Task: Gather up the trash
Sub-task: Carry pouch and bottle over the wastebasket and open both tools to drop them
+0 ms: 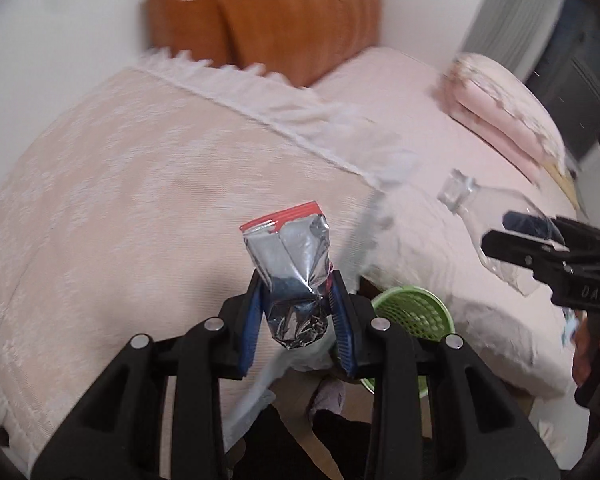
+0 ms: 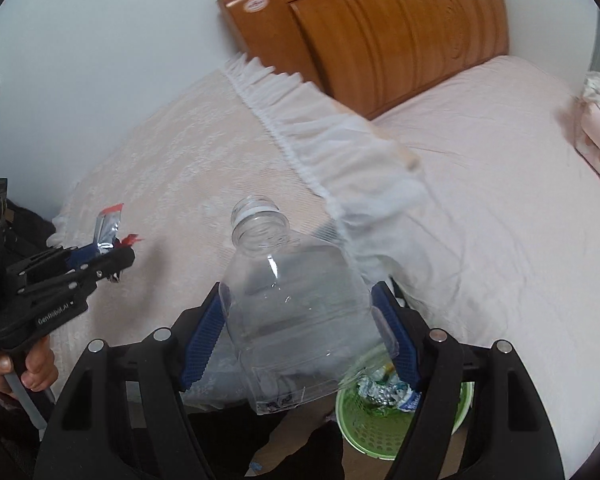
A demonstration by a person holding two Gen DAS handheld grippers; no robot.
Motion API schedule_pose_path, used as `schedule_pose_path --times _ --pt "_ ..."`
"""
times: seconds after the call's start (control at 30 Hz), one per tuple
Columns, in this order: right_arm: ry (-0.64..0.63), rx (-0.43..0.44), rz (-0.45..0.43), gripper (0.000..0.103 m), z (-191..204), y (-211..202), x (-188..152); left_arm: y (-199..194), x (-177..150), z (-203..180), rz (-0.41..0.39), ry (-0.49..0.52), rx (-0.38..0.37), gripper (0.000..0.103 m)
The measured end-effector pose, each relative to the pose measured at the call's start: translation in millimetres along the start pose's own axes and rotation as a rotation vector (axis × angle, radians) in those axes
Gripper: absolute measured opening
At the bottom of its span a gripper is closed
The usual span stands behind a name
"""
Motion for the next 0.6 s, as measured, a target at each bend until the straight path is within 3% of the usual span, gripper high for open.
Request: schedule_pose_path --times 0.1,0.2,0.23,0.27,0.3,0.4,0.6 --pt "0.063 -0.087 -0.024 0.073 -48 -23 -18 33 7 -73 0.041 0.165 -0.177 0.032" --pt "0.146 -0.145 -0.020 0.073 -93 -37 -34 71 4 -137 0.127 0.307 -0.301 0.035" --pt "0.175 -0.161 -0.017 0.073 -109 -40 -41 84 1 -155 0.161 0.354 -0.325 0.039" --pt "0.201 -0.173 -0.014 0.073 -123 -43 -47 95 -3 -170 0.192 0.393 -0.344 0.052" --pt "0.215 -0.180 -0.010 0.073 -132 -43 -49 104 -6 -182 0.219 0.427 -0.341 0.064" --pt "0.278 -0.198 0.006 0.073 -167 -48 -69 117 -13 -203 0.252 0.477 -0.315 0.078" --pt "0.339 -0.173 0.050 0.073 -213 -43 -94 107 -3 -200 0.225 0.432 -0.299 0.092"
Point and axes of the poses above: each gripper's, at about its wrist camera, not at the fingertips, and y roughly the way its jaws point, z to its left, x to its top, the point moved 1 cm from there along y, roughly the way its jaws point, and after that the axes turned 10 degrees about y, right-handed, at the moved point
